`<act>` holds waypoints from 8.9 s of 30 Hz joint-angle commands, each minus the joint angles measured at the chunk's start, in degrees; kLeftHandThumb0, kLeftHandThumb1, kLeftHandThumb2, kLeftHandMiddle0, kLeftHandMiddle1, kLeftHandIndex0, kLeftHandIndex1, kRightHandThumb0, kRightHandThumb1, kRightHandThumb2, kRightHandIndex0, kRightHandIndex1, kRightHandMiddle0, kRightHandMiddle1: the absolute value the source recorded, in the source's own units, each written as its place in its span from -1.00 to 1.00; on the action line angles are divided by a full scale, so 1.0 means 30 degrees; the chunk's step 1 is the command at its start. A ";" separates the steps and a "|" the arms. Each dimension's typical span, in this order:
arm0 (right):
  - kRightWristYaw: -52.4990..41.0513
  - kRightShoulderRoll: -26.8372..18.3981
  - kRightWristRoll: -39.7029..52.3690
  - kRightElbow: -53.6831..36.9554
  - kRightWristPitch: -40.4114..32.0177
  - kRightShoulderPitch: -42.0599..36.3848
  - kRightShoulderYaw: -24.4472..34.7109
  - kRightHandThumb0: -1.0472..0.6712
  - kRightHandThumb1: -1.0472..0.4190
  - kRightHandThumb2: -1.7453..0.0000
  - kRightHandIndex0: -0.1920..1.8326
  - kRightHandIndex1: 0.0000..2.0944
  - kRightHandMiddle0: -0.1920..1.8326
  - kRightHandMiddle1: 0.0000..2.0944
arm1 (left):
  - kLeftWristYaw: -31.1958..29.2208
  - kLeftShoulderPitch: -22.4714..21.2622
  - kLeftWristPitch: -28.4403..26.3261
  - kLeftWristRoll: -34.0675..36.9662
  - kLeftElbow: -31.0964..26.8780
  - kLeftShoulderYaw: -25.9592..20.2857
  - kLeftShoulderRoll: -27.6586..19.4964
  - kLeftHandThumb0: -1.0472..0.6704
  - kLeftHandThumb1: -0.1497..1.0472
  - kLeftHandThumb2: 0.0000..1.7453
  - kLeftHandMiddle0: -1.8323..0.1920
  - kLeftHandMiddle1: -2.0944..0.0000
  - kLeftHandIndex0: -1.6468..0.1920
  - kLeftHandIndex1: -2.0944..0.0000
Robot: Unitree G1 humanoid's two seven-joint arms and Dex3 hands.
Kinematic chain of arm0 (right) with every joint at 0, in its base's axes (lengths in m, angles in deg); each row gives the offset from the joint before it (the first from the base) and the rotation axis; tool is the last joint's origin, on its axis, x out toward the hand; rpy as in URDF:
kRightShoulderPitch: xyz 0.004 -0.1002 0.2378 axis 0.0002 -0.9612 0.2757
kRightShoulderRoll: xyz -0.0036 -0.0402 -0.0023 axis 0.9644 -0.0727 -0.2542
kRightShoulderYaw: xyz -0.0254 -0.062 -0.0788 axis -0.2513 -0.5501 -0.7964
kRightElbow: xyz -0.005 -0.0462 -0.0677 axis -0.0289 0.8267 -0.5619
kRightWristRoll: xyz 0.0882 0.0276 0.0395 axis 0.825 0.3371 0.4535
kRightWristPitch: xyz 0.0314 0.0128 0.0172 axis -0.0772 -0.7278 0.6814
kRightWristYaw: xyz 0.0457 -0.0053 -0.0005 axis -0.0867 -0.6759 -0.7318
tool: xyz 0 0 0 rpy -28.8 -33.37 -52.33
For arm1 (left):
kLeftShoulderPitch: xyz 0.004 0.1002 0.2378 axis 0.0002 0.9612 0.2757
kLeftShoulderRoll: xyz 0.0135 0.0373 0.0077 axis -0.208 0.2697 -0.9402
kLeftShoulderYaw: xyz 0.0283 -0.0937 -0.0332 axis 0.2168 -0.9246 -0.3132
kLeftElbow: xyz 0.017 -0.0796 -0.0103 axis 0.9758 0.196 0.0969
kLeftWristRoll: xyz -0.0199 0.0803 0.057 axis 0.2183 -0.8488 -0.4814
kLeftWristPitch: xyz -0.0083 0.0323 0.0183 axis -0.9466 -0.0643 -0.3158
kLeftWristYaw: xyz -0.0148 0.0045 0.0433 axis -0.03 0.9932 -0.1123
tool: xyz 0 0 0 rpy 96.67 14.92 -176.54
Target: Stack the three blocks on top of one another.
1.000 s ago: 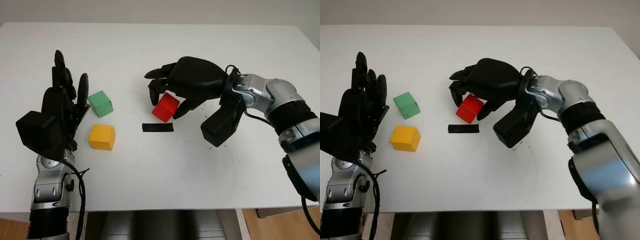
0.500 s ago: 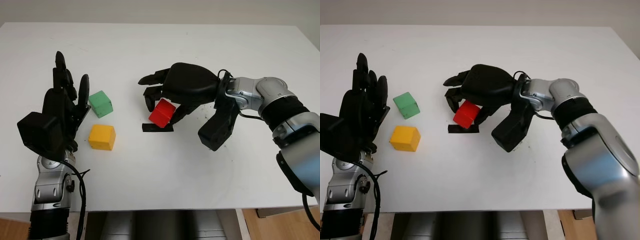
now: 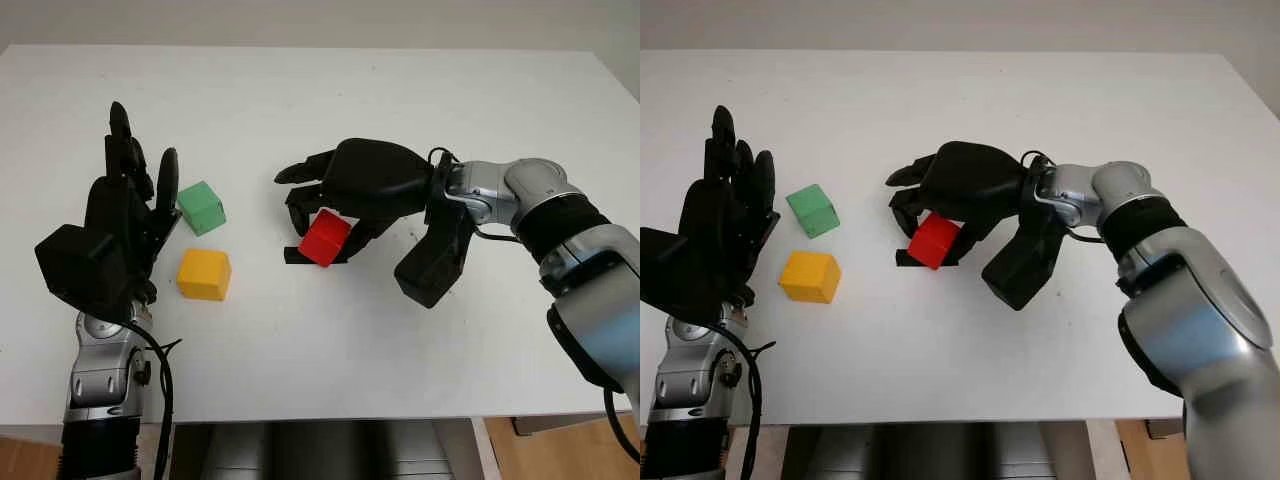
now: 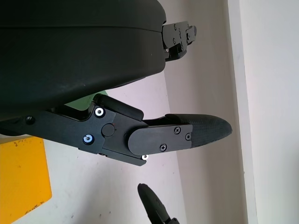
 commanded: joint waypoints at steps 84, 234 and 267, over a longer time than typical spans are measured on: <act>-1.1512 0.5590 2.3850 -1.5031 -1.9102 -1.2440 1.5326 -0.71 -1.00 0.15 -1.00 -1.00 -1.00 -1.00 | -0.4219 0.2753 -0.2312 -0.2739 -0.5276 -0.0532 -0.5327 -0.59 1.00 -0.64 0.65 0.92 0.68 0.88; -1.0726 0.7189 2.3862 -1.5914 -1.9887 -1.2679 1.5922 -0.67 -1.00 0.28 -1.00 -1.00 -1.00 -1.00 | -1.1123 -1.0034 0.4302 -1.4245 -0.0052 0.9087 -0.9161 -0.24 0.98 -0.92 0.76 0.94 0.65 -0.66; -1.0319 0.7474 2.3409 -1.6141 -1.9481 -1.3079 1.5670 -0.66 -1.00 0.28 -1.00 -1.00 -1.00 -1.00 | -1.3245 -1.2712 0.5984 -1.5478 0.1391 1.1033 -0.7793 -0.23 1.00 -0.93 0.78 0.95 0.64 -0.65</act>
